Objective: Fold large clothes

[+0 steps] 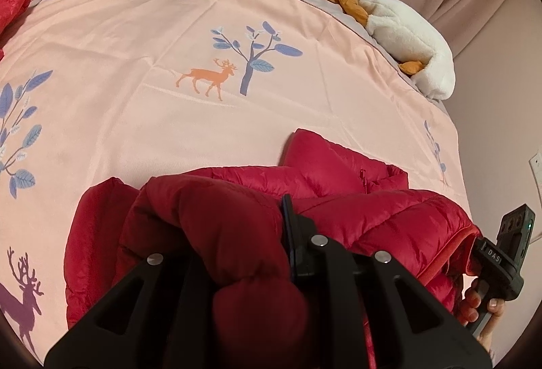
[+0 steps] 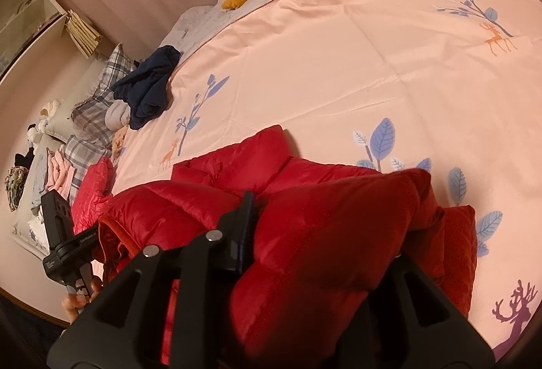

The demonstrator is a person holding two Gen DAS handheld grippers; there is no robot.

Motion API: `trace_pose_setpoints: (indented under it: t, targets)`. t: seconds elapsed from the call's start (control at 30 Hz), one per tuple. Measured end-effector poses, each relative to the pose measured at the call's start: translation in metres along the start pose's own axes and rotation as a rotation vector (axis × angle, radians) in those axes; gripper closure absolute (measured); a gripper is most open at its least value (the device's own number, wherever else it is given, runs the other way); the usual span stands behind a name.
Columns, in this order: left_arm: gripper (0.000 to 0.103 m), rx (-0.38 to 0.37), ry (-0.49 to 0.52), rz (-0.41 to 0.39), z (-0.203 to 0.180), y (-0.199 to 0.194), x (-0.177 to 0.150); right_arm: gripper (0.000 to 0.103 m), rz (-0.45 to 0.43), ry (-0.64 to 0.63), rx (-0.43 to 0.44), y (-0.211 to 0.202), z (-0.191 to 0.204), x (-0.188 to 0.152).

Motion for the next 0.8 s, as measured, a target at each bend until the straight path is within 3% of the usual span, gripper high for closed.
trace_pose_setpoints:
  t: [0.2,0.33,0.67,0.8]
  targets:
    - [0.086,0.010,0.004,-0.009,-0.002,-0.004,0.000,0.073,-0.003,0.000,0.006,-0.004,0.005,0.001]
    - [0.084,0.010,0.002,-0.009,-0.004,-0.006,-0.001,0.062,-0.011,0.002,0.019,-0.007,0.009,0.000]
    - [0.078,-0.002,-0.022,-0.018,-0.004,-0.016,0.001,0.054,-0.018,0.006,0.028,-0.011,0.013,0.001]
    - [0.070,-0.021,-0.036,-0.026,-0.004,-0.022,0.001,0.051,-0.022,0.009,0.038,-0.013,0.015,0.000]
Point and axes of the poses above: each gripper's, at about its wrist camera, not at the fingertips, and y roughly the way its jaws point, z to its left, x to its top, the point moved 3 cm from there along y, roughly the way its jaws point, and after that the axes turned 12 degrees about -z, right-handed, at the moved point
